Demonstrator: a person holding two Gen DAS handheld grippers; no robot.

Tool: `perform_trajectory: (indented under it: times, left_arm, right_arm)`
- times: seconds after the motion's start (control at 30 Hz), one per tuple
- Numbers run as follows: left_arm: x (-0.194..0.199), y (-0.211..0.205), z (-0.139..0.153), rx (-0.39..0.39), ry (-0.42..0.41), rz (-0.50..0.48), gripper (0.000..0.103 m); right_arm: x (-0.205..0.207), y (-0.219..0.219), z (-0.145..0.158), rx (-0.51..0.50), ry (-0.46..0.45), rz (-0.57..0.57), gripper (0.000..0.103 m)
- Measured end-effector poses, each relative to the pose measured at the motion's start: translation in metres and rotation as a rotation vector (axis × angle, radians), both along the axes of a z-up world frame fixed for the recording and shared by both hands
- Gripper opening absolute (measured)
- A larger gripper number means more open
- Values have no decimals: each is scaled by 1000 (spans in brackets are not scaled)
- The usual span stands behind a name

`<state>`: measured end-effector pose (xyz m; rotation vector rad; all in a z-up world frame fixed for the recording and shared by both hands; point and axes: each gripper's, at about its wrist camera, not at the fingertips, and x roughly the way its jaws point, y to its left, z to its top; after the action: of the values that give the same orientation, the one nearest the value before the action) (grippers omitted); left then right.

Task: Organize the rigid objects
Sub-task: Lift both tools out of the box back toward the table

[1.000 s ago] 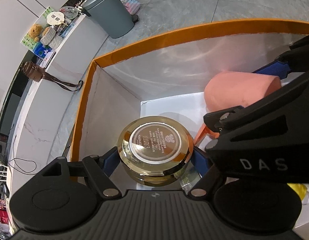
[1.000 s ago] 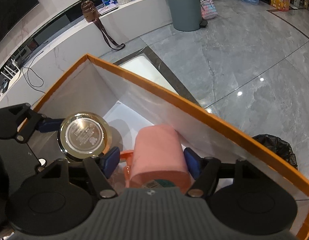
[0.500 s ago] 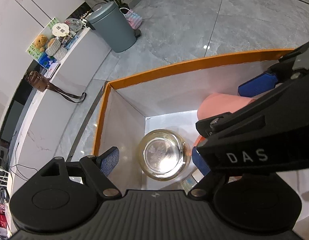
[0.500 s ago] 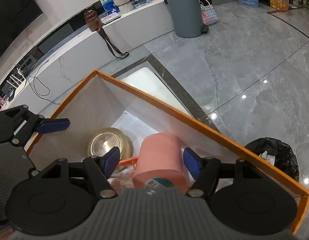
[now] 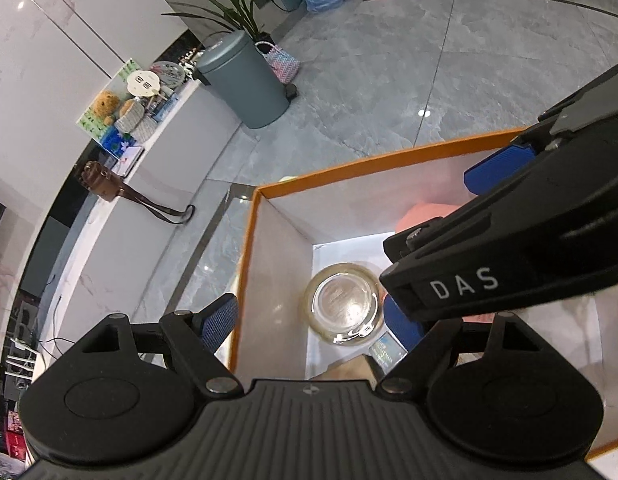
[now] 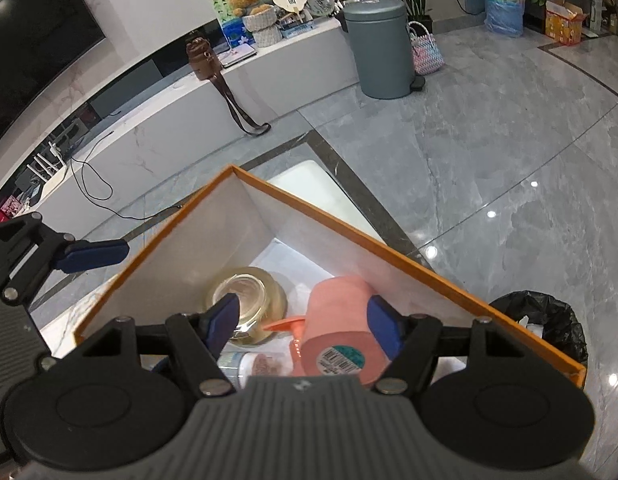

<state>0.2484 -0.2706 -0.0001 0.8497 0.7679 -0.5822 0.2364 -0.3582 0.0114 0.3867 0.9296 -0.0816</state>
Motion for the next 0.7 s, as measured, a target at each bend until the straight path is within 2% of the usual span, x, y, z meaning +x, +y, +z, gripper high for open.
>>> perform_trajectory:
  times: [0.3, 0.7]
  left_arm:
    - [-14, 19, 24, -42, -35, 10, 97]
    - [-32, 56, 41, -93, -57, 60, 97]
  right_arm:
    - [-11, 16, 21, -37, -21, 33, 70]
    - [-24, 46, 50, -81, -56, 80, 70]
